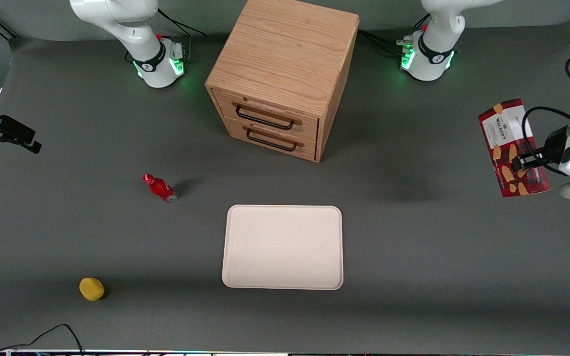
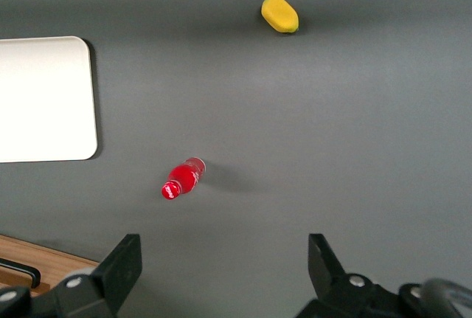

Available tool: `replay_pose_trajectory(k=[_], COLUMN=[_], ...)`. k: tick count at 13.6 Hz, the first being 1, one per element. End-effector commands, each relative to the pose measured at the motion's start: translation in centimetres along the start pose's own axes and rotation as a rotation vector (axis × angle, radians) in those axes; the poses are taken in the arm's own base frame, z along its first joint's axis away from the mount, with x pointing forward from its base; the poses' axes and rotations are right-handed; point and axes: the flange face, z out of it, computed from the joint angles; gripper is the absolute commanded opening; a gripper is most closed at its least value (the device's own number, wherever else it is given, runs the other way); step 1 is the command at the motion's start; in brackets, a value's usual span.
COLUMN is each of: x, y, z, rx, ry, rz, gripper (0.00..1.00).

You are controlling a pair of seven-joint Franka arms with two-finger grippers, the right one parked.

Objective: Place red cookie box on tray
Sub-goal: 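Lift the cookie box upright with the left gripper, then carry the upright box over the white tray with the left gripper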

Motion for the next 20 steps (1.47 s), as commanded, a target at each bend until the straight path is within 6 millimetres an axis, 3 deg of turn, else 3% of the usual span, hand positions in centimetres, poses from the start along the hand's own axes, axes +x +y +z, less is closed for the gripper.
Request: replay_pose_trajectory(k=[1,3,9,15,20], x=[0.1,-0.3,-0.8,-0.9,-2.4], y=[2.7,5.7,17.8,27.9,39.0], z=[-3.1,-4.0,-1.9,2.9,8.5], rx=[-0.027,-0.042,-0.062,-0.118,-0.091], ry=[0.028,0.048,0.058,0.113,0.150], rz=[-0.022,-0.051,-0.130,-0.075,-0.032], gripper=[0.05,0.05,0.05,0.05,0.05])
